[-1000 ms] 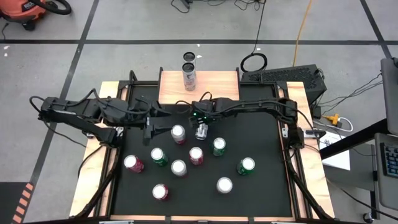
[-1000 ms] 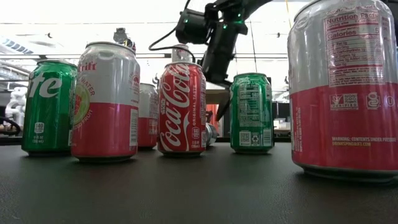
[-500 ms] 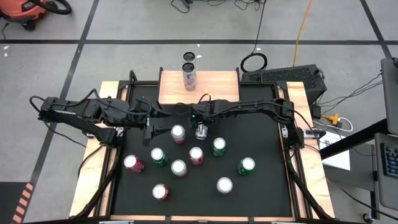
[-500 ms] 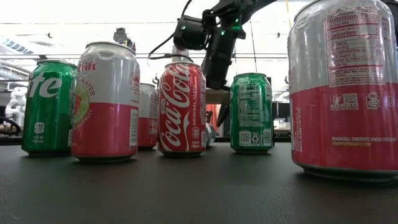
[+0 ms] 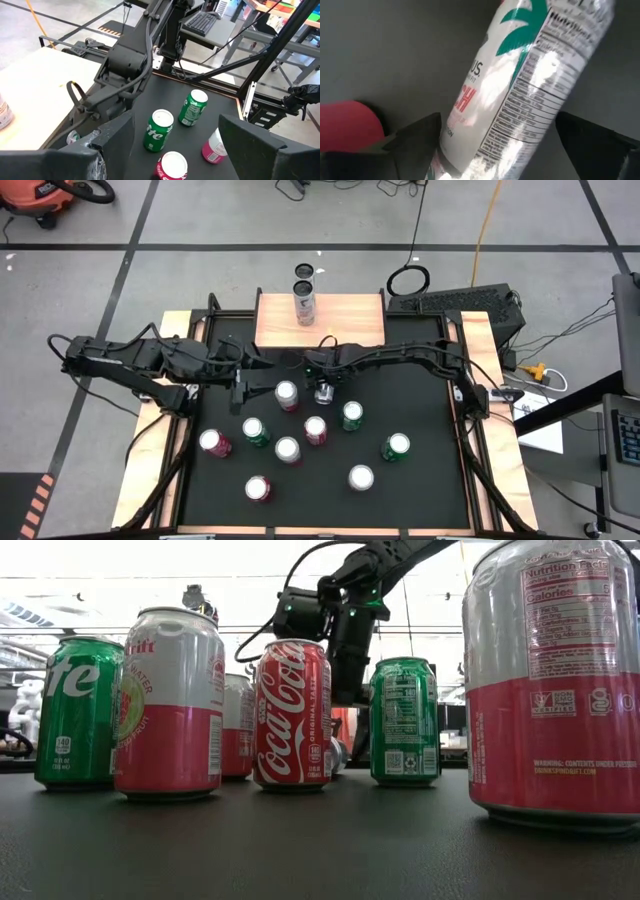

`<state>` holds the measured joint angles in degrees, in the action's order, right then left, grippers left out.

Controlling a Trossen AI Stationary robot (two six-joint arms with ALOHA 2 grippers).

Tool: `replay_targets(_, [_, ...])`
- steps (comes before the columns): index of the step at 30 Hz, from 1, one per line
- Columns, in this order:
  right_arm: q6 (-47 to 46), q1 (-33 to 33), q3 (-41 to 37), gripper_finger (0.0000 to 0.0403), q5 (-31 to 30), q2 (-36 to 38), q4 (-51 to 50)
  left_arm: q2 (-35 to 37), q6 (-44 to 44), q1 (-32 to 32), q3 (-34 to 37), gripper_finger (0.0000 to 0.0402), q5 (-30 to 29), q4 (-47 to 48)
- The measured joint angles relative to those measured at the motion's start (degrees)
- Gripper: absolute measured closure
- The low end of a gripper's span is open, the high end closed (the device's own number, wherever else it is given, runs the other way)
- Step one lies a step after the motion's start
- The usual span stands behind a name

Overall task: Place canned beverage on shelf
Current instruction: Put the white pink soda can aligned with the other white pink soda can on the shelf

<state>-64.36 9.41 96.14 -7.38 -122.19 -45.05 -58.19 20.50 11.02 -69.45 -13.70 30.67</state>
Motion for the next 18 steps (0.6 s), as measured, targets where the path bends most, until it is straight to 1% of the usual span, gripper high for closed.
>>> replay_targets(5, [1.44,0.04,0.0,0.0053,0.72,-1.51,0.28,0.0,0.03,-0.01,0.0,0.0116,-0.02,-0.12])
replay_targets(14, [2.1,0.15,-0.04,0.0122,1.67,-1.59,-0.23,0.0,0.06,-0.01,0.0,0.0116,-0.02,-0.12])
replay_targets(18, [4.0,-0.35,-0.04,0.0145,2.56,-1.55,-0.11,0.0,0.06,-0.01,0.0,0.0116,-0.02,-0.12])
